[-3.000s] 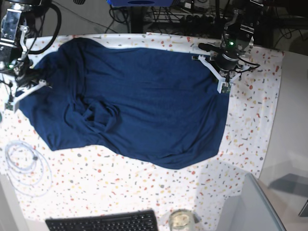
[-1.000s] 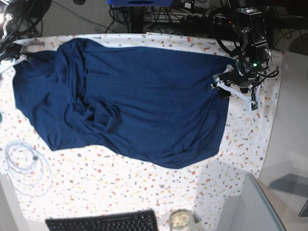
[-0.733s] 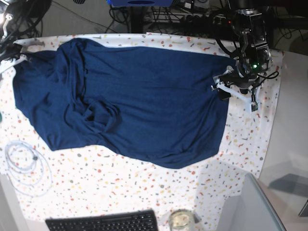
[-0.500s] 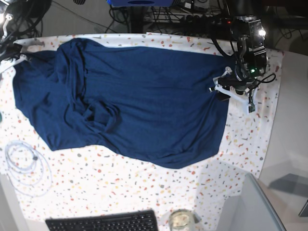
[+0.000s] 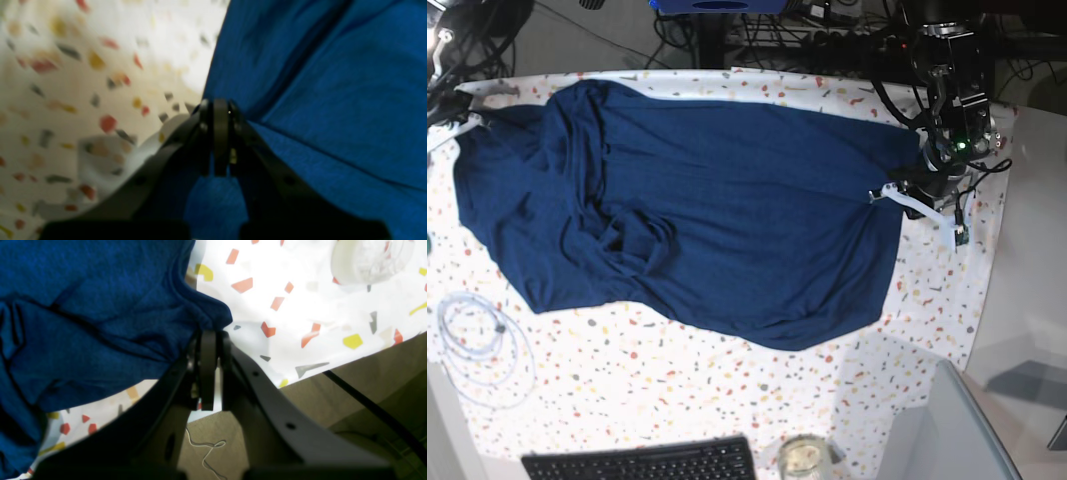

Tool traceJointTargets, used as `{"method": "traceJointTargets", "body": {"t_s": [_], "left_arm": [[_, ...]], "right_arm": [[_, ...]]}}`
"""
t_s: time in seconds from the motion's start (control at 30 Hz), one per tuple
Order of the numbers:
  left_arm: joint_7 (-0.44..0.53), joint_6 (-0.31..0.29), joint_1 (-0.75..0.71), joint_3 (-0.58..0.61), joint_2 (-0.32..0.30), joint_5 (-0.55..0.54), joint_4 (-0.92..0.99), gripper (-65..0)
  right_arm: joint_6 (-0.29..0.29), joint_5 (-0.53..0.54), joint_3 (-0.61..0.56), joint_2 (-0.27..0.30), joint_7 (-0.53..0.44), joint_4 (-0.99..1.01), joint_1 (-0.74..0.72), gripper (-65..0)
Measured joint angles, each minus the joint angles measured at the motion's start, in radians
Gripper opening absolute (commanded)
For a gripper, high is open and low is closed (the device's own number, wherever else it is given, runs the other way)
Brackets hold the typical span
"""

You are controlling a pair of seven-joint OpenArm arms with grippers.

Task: Layout the t-shirt on the table in an organized manner, then fold the t-shirt properly
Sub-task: 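Slide the left gripper along the shirt edge and grasp it, then lift the navy shirt with both grippers, stretching it between them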

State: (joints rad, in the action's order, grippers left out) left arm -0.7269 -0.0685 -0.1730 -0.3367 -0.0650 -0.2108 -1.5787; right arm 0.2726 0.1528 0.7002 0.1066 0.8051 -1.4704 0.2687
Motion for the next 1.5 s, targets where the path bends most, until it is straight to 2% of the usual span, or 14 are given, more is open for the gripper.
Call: {"method": "traceJointTargets", "body": {"t_s": [0.07, 0.2, 0.33, 0.47, 0.63, 0.73, 0.83, 1.0, 1.1, 1.33, 1.5], "left_arm": [[-0.009, 0.000, -0.002, 0.000, 0.000, 0.001, -0.011, -65.0], [-0.098, 0.000, 0.000, -0.001, 0.001, 0.001, -0.024, -65.0], [-0.098, 0.000, 0.010, 0.000, 0.000, 0.001, -0.088, -65.0], [-0.152, 0.000, 0.099, 0.000, 0.000, 0.000, -0.112, -65.0], [-0.213, -0.008, 0.241, 0.000, 0.000, 0.001, -0.110, -65.0], [-0.212, 0.006, 0.319, 0.036, -0.005, 0.019, -0.108, -65.0], [-0.211, 0.007, 0.404, 0.086, -0.003, 0.011, -0.074, -65.0], [-0.204, -0.003, 0.478, 0.092, 0.002, 0.005, 0.023, -65.0], [-0.204, 0.006, 0.475, 0.092, -0.002, 0.017, 0.058, -65.0], [-0.140, 0.006, 0.373, 0.101, -0.002, 0.014, 0.139, -65.0], [-0.081, 0.008, 0.276, 0.098, -0.026, 0.018, 0.192, -65.0]], "right_arm": [[0.000, 0.000, 0.000, 0.000, -0.001, 0.000, -0.009, -63.9], [0.000, 0.000, 0.000, 0.001, -0.001, -0.002, -0.013, -63.9], [0.004, 0.001, 0.000, 0.014, 0.010, -0.002, -0.040, -63.9], [0.005, 0.002, -0.002, 0.075, 0.009, -0.003, -0.103, -63.9], [0.006, 0.002, -0.002, 0.145, 0.113, 0.001, -0.222, -63.9], [0.006, 0.000, -0.077, 0.201, 0.130, 0.002, -0.312, -63.9], [0.007, 0.004, -0.142, 0.232, 0.147, 0.019, -0.401, -63.9], [0.008, 0.005, -0.189, 0.279, 0.150, 0.175, -0.542, -63.9], [0.005, -0.002, -0.214, 0.309, 0.140, 0.307, -0.599, -63.9], [0.005, 0.000, -0.282, 0.294, 0.010, 0.548, -0.586, -63.9], [0.005, -0.006, -0.283, 0.301, 0.002, 0.616, -0.586, -63.9]]}}
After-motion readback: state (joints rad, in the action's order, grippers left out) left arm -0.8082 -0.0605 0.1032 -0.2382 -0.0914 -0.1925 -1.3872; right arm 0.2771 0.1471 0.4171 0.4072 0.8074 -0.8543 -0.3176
